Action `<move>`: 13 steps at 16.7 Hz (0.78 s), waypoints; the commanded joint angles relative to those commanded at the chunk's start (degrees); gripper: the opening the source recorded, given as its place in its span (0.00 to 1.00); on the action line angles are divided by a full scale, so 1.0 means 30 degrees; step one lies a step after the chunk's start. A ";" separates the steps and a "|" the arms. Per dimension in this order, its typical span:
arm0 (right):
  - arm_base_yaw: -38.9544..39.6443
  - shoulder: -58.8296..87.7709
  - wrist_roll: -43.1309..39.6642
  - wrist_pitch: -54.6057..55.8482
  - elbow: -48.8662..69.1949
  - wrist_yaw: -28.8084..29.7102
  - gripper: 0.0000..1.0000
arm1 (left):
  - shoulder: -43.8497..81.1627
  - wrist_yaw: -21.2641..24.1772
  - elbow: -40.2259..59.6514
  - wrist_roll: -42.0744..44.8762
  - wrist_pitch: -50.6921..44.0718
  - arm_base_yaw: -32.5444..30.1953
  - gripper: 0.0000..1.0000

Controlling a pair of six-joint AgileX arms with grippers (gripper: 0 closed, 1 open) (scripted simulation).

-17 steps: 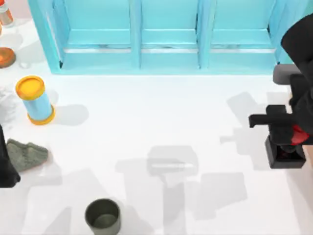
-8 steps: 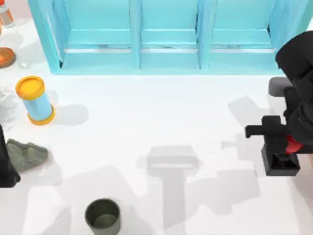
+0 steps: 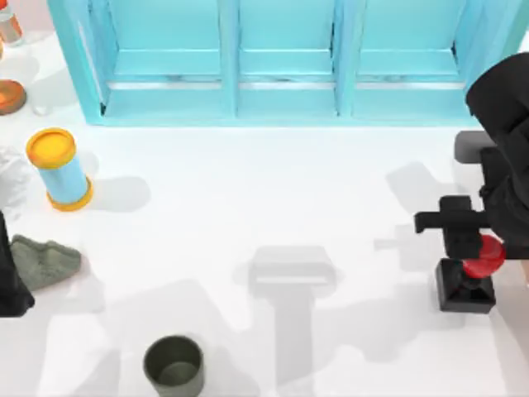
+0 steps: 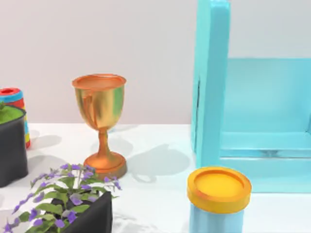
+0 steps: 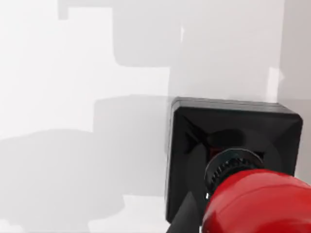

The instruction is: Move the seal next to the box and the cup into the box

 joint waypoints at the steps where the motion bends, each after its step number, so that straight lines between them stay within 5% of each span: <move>1: 0.0000 0.0000 0.0000 0.0000 0.0000 0.0000 0.75 | 0.0000 0.0000 0.0000 0.0000 0.0000 0.0000 1.00; 4: 0.0000 0.0000 0.0000 0.0000 0.0000 0.0000 0.98 | 0.0000 0.0000 0.0000 0.0000 0.0000 0.0000 1.00; 13: 0.0021 -0.0009 0.0000 -0.0004 0.0004 0.0000 1.00 | 0.0000 0.0000 0.0000 0.0000 0.0000 0.0000 1.00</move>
